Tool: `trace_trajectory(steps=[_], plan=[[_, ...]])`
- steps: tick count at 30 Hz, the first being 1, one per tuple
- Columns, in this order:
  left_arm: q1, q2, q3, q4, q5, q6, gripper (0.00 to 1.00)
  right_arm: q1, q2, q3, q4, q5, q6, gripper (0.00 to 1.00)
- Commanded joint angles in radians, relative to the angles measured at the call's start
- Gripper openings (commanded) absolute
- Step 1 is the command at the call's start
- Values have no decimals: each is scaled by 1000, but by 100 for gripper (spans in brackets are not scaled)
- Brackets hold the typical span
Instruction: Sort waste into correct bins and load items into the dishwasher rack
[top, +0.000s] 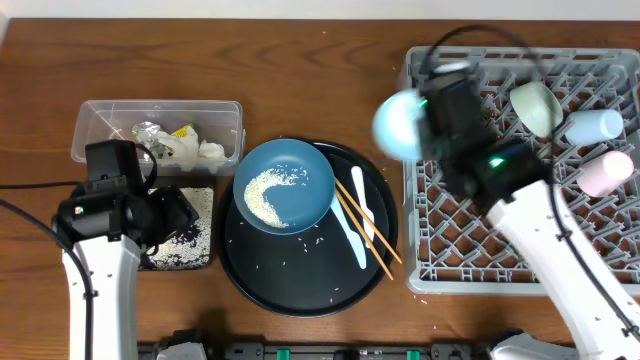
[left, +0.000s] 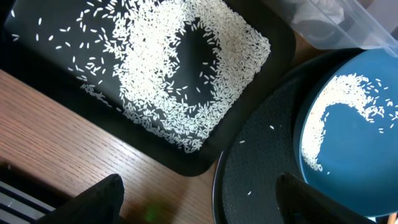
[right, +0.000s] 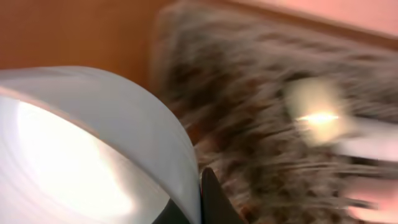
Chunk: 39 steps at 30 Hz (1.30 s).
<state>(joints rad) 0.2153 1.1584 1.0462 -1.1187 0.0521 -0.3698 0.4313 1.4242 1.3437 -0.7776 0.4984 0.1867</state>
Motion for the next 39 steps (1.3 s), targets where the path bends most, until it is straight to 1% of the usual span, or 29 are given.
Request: trace_trajectory(steps=[1,4,9,13,16,18,22,26,32,35,39], plan=[[5,4,13,-3,-11,-2,79,-104,13,10,67,290,-26,1],[5,4,13,-2,-11,-3,80,-163,42,10,171,430,-60,1],[5,4,13,-2,-7,-3,79,-230,132,10,409,596,-222,1],[5,4,13,-3,-4,-2,79,-256,235,10,613,776,-352,1],[5,4,12,-3,11,-2,79,-255,328,10,784,866,-466,1],[5,4,13,-3,11,-2,79,-254,371,10,837,890,-491,1],[5,4,12,-3,11,-2,79,-243,437,10,842,891,-490,1],[5,4,12,-3,11,-2,80,-230,479,10,842,888,-449,1],[5,4,12,-3,11,-2,79,-224,501,10,837,841,-431,1],[5,4,13,-3,11,-2,79,-232,502,10,813,810,-399,1],[5,4,13,-3,11,-2,79,-239,502,10,731,749,-317,1]])
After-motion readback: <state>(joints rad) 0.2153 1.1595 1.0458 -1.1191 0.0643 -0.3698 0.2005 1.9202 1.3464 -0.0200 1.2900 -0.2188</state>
